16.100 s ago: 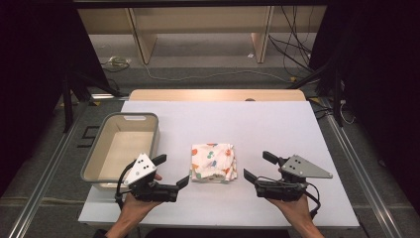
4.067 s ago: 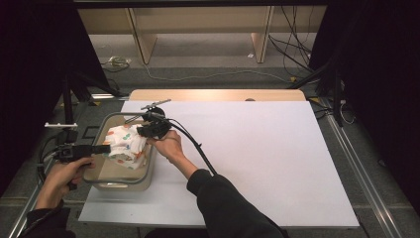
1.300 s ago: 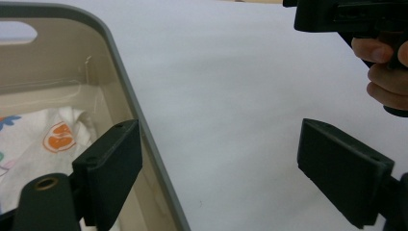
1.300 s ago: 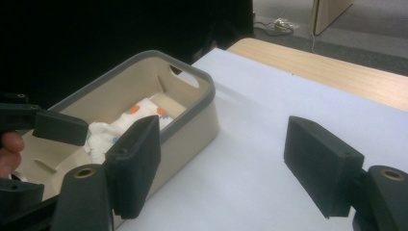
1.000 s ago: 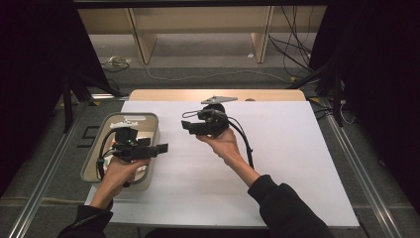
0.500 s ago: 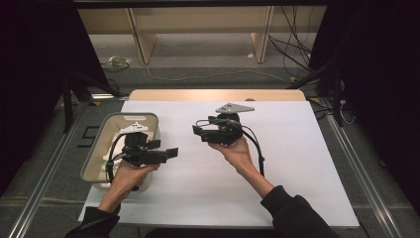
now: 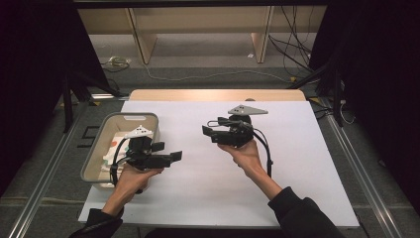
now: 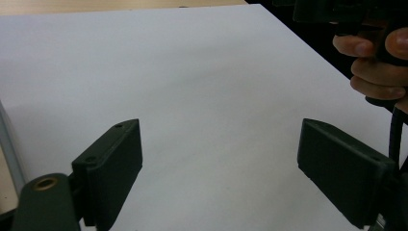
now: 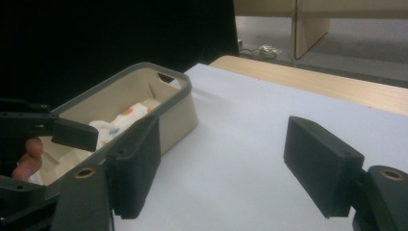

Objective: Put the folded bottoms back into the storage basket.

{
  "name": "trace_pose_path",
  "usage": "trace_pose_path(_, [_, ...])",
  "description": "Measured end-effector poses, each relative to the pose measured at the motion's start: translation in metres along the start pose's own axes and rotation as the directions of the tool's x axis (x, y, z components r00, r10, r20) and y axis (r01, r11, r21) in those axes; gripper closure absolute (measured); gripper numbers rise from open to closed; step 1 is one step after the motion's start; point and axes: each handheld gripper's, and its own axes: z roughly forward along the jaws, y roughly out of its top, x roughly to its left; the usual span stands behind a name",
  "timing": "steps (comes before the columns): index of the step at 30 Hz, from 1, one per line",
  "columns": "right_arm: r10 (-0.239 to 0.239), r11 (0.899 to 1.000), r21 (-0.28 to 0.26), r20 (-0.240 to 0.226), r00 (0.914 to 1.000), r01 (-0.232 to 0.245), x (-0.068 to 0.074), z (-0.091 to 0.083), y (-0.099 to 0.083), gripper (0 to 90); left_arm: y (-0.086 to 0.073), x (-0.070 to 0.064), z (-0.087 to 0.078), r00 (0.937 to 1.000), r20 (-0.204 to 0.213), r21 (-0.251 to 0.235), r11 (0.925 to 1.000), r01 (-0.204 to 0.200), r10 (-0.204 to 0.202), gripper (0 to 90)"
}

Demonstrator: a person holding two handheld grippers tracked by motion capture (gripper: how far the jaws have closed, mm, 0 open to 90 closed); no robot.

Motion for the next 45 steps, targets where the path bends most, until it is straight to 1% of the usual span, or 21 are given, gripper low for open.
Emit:
trace_pose_path(1, [-0.001,1.000,-0.003,0.001,1.0000,0.001,0.000,-0.001,0.000,30.1,0.000,0.000,0.000,1.0000,0.006,-0.003,1.0000,-0.003,0.003,15.8])
trace_pose_path(6, [-0.004,1.000,-0.013,0.004,1.0000,0.004,0.000,-0.008,-0.002,30.0,-0.001,-0.003,0.000,0.9998,0.013,-0.013,0.9998,-0.012,0.012,15.7])
trace_pose_path(8, [0.002,1.000,-0.015,0.007,1.0000,-0.002,-0.002,-0.011,-0.005,30.1,-0.002,-0.004,0.000,0.9997,0.014,-0.015,0.9997,-0.021,0.021,15.7])
trace_pose_path(14, [0.012,1.000,-0.024,0.020,0.9997,-0.011,-0.006,-0.019,-0.009,30.1,-0.004,-0.006,-0.001,0.9996,0.018,-0.031,0.9993,-0.023,0.024,15.7])
trace_pose_path(18, [0.010,1.000,-0.017,0.023,0.9997,-0.009,-0.008,-0.021,-0.013,30.0,-0.005,-0.006,0.000,0.9995,0.021,-0.028,0.9994,-0.022,0.022,15.7])
trace_pose_path(21, [0.007,1.000,-0.010,0.022,0.9997,-0.007,-0.008,-0.021,-0.015,30.0,-0.005,-0.007,0.001,0.9993,0.020,-0.021,0.9993,-0.030,0.031,15.6])
trace_pose_path(28, [0.001,1.000,-0.007,0.023,0.9997,-0.001,-0.009,-0.024,-0.019,29.3,-0.007,-0.006,0.001,0.9993,0.022,-0.033,0.9990,-0.030,0.030,15.5])
trace_pose_path(32, [-0.003,1.000,-0.006,0.022,0.9998,0.003,-0.009,-0.025,-0.021,27.6,-0.007,-0.008,0.001,0.9989,0.026,-0.046,0.9983,-0.037,0.038,15.5])
trace_pose_path(40, [-0.016,1.000,-0.015,0.033,0.9993,0.016,-0.011,-0.032,-0.024,23.8,-0.011,-0.009,0.003,0.9983,0.026,-0.038,0.9979,-0.052,0.053,15.5])
trace_pose_path(45, [-0.023,0.999,-0.024,0.034,0.9992,0.024,-0.010,-0.036,-0.026,20.1,-0.013,-0.012,0.002,0.9973,0.023,-0.048,0.9966,-0.068,0.069,15.4])
